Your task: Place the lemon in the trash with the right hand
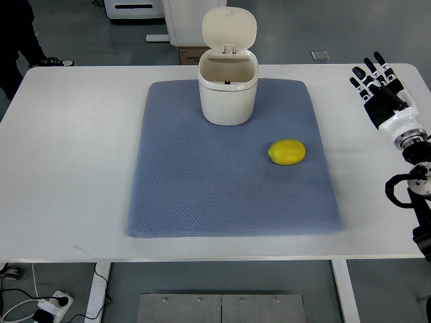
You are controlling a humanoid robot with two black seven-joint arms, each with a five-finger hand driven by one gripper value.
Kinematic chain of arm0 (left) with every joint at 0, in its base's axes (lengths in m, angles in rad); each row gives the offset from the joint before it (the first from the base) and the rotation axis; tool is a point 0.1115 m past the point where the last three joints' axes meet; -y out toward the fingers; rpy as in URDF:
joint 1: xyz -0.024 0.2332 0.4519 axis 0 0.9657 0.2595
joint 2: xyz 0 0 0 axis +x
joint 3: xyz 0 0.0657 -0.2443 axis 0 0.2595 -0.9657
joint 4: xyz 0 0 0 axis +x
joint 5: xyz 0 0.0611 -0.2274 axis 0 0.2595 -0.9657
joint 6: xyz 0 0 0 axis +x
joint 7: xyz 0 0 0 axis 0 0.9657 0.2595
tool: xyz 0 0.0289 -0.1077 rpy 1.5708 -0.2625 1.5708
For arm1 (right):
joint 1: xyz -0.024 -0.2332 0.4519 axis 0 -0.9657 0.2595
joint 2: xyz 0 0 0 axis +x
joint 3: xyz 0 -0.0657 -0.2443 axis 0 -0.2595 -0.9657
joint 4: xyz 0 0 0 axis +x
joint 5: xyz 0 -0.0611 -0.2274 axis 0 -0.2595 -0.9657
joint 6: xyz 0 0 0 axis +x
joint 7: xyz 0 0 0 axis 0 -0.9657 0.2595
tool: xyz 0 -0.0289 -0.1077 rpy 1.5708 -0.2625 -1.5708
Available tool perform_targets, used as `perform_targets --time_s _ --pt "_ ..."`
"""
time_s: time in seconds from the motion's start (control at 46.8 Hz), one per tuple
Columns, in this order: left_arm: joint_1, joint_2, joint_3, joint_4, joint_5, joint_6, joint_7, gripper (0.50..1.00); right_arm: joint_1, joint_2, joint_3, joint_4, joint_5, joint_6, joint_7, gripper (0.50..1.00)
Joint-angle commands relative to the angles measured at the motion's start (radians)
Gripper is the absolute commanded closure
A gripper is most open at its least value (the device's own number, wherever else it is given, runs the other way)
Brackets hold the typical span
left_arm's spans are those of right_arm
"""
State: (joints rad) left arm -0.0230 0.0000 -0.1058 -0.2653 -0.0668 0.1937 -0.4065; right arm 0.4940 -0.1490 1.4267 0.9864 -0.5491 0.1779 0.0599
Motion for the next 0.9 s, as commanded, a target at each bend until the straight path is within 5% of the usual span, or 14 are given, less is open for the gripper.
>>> perform_targets --time_s 0.0,0.877 --pt "0.0 0.0 0.0 0.0 -0.001 0.001 0.0 0.5 0.001 -0.001 0.0 0.002 0.0 0.0 0.0 0.5" --pt "0.002 0.0 -0.002 0.0 -0.001 0.001 0.0 0.5 0.003 -0.032 0.0 0.0 0.028 0.002 0.011 0.5"
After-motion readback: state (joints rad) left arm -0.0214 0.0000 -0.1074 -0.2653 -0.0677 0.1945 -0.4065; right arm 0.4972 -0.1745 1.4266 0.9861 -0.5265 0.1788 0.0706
